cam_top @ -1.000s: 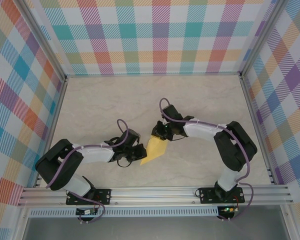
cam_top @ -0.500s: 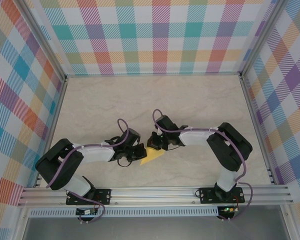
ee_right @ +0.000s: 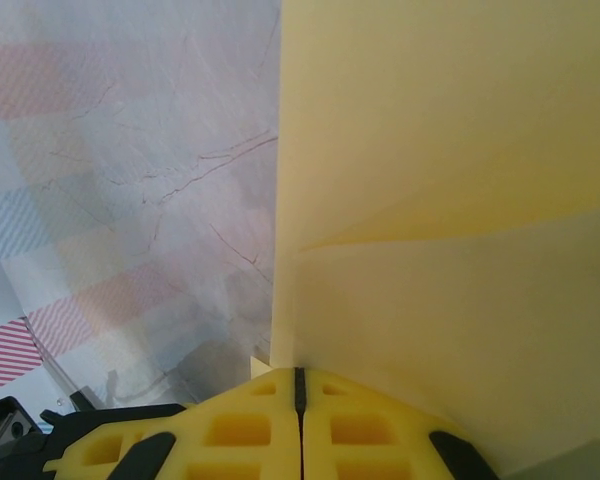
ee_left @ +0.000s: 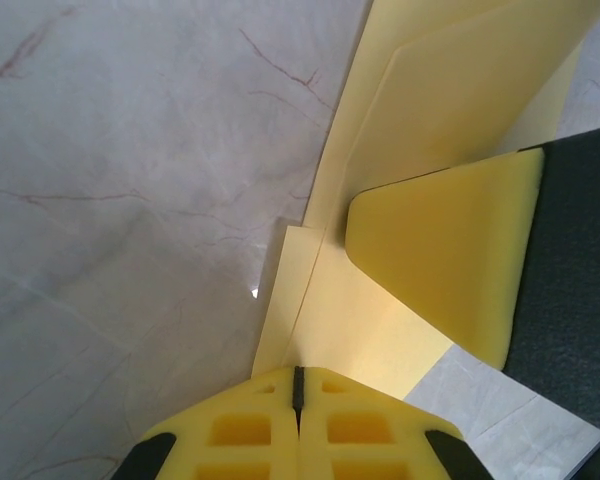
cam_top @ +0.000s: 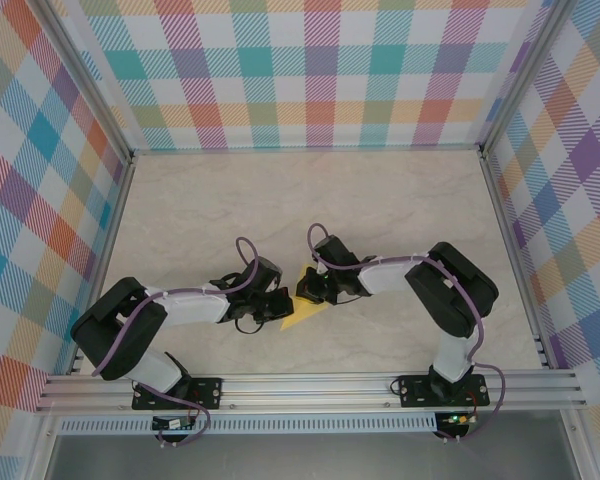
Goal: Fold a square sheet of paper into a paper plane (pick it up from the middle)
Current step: Fourth fold the wing at the center of the table.
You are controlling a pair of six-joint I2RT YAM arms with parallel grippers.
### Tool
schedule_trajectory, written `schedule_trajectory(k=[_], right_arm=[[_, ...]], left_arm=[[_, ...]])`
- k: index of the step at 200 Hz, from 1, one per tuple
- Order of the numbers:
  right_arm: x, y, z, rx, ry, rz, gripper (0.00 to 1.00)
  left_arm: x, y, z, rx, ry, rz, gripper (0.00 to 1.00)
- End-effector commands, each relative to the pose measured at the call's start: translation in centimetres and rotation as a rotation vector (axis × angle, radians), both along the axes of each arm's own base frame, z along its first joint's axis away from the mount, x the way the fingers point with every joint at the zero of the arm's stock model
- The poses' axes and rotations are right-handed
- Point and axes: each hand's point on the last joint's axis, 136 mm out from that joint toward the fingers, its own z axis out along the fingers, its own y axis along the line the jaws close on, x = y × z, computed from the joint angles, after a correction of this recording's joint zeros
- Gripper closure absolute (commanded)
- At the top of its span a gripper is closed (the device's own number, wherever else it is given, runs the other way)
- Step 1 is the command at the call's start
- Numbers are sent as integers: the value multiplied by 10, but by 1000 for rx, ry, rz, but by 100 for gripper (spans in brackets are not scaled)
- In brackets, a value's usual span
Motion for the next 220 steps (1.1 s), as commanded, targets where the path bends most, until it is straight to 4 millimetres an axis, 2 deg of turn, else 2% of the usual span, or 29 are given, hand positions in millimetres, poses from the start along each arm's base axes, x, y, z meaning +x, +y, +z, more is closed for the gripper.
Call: schedule_trajectory(k=[1,57,143,220], right_arm=[[12,-20,-24,-73,-27,-49,93],[25,-32,-24,-31,-64,-90,91],[43,-47,-20,-3,-119,-105,90],[72,-77,-18,16,-149,-175,88]], left_arm=[[-33,58,-52,274,114,25,96],[-39,66,-57,296,124,27,96],[-40,67,-58,306,128,23,96],[-41,68,-59,313,133,16,96]])
